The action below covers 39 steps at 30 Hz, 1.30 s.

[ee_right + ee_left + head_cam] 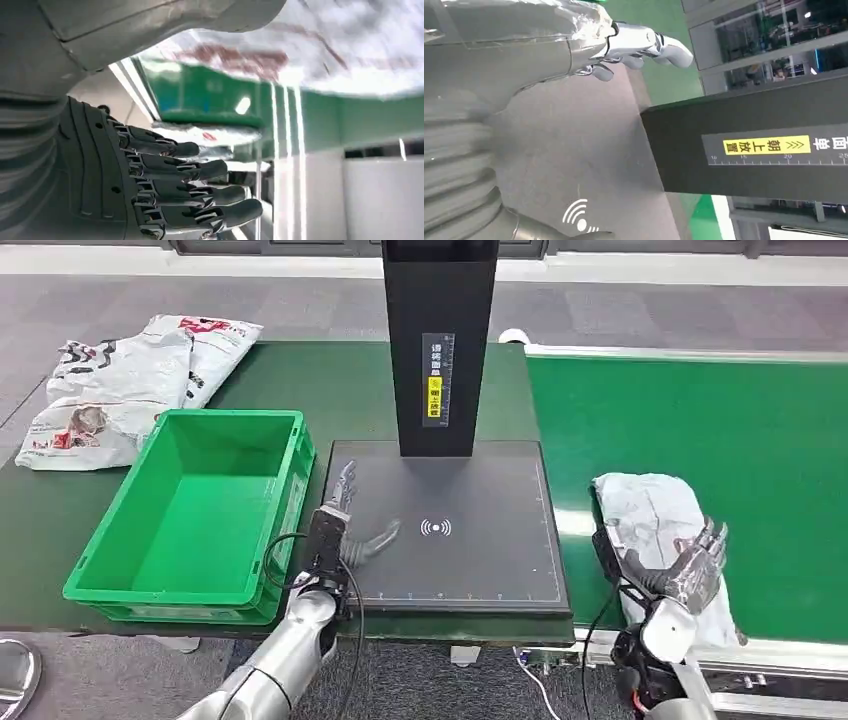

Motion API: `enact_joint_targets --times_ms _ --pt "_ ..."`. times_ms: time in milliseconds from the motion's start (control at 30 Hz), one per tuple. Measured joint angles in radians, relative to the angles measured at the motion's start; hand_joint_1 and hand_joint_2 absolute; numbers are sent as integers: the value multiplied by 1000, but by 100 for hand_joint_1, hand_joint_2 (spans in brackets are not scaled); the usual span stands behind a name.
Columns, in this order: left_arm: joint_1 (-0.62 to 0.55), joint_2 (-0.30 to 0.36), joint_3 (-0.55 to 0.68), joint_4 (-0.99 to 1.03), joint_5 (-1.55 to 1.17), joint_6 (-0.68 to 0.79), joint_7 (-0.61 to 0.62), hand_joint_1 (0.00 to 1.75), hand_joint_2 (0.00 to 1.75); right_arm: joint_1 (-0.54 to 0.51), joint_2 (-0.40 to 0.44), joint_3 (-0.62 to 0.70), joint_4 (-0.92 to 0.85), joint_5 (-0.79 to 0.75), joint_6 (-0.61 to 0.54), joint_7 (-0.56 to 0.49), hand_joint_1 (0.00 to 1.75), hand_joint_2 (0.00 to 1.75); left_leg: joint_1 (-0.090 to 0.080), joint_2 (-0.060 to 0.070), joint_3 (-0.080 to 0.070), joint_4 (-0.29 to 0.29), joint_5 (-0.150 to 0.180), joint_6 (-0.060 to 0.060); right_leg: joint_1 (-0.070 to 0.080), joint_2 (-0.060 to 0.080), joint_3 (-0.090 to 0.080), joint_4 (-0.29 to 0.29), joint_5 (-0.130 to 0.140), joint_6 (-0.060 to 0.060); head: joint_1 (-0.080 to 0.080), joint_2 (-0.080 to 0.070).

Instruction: Moved the parcel from conveyor to table for the left to box.

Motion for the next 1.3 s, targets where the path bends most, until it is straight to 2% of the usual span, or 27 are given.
enact_joint_targets --times_ms 133,367,500,833,867,1133,1300 --pt "0 3 0 0 1 0 0 0 175 -8 -3 0 42 5 41 29 0 175 0 0 0 0 0 0 0 0 0 0 0 0 0 0" --pt "-15 6 0 12 19 -9 1 0 175 -20 -11 0 110 8 329 140 0 175 0 -1 0 0 0 0 0 0 0 0 0 0 0 0" --pt "-28 6 0 22 23 -16 2 0 175 -31 -11 4 128 7 455 160 0 175 1 0 3 0 0 0 1 0 3 0 0 0 0 0" --pt "-32 6 0 29 27 -17 1 0 175 -41 -13 11 146 7 494 159 0 175 1 0 9 0 -1 1 1 -1 11 -2 -1 1 0 0" --pt "-32 6 0 29 27 -17 1 0 175 -41 -13 11 147 8 494 158 175 175 1 -1 10 0 -1 1 1 -1 11 -2 -1 1 0 0" --pt "-32 7 0 29 28 -17 -2 0 175 -39 -13 14 153 6 510 148 175 175 1 -1 10 0 -1 2 1 -3 13 -2 -1 1 0 0" --pt "-28 13 0 16 26 -15 14 0 175 -35 -13 15 153 -10 453 139 175 175 1 -1 10 0 -1 2 1 -3 13 -2 0 2 0 0"
